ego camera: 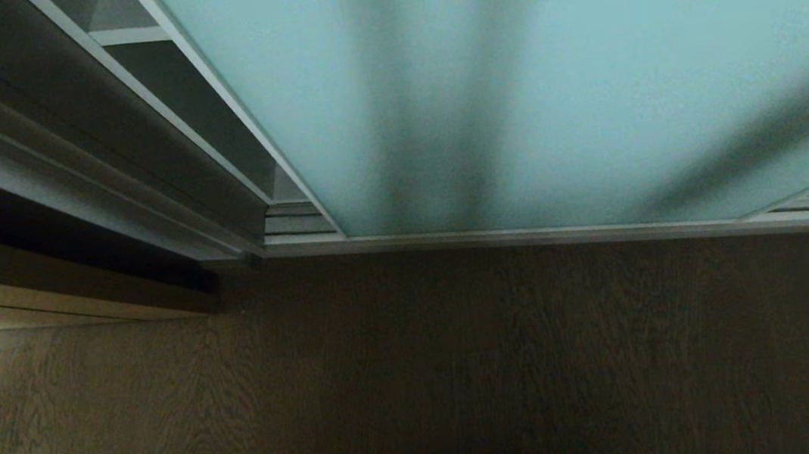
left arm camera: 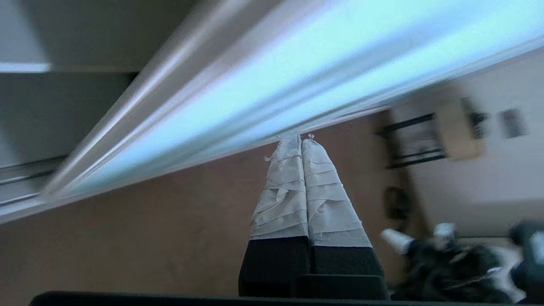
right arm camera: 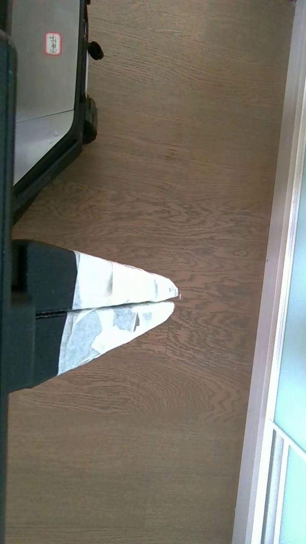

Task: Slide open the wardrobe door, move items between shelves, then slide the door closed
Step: Close the door

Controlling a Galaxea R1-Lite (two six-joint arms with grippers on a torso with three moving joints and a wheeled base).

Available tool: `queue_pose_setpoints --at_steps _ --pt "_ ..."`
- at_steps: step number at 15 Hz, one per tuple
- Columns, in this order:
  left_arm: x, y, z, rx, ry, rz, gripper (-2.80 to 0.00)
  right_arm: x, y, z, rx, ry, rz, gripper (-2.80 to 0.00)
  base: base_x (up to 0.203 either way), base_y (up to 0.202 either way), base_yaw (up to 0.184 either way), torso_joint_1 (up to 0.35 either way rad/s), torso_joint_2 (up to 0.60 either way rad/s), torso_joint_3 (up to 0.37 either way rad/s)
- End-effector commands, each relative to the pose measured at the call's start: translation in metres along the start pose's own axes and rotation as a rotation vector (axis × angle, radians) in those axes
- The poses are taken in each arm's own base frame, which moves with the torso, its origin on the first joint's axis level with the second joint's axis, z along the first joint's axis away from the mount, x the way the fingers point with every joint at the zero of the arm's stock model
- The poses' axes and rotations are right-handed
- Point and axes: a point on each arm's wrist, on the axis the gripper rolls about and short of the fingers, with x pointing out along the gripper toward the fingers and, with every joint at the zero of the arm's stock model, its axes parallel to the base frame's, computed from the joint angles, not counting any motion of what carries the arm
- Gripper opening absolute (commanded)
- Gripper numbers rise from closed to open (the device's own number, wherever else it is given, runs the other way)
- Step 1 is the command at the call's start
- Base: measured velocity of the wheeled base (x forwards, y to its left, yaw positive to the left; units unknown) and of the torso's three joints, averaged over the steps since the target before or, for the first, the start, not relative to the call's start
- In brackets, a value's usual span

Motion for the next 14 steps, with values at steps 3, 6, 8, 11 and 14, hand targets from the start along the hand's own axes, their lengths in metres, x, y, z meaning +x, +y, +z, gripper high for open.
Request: queue_pose_setpoints --at_steps 3,6,8,11,14 --pt "0.034 0.035 0.019 -0.112 0.003 -0.017 -2.8 0.0 0.0 0.0 -0.001 0.002 0.001 -2.8 0.0 0.0 0.0 0.0 0.0 0.0" --pt "0.045 0.047 0.024 -0.116 0.0 -0.009 -2.8 0.0 0.0 0.0 0.001 0.002 0.002 -2.8 0.0 0.0 0.0 0.0 0.0 0.0" --pt "0.05 0.053 0.024 -0.122 -0.006 0.013 -2.8 0.0 0.0 0.0 0.0 0.002 0.001 -2.8 0.0 0.0 0.0 0.0 0.0 0.0" --pt "0.045 0.043 0.031 -0.167 -0.022 -0.012 -2.8 0.0 0.0 0.0 0.001 0.002 0.001 -2.8 0.0 0.0 0.0 0.0 0.0 0.0" --pt "0.024 0.012 0.038 -0.168 -0.052 -0.051 -2.8 0.0 0.0 0.0 -0.001 0.002 0.001 -2.8 0.0 0.0 0.0 0.0 0.0 0.0"
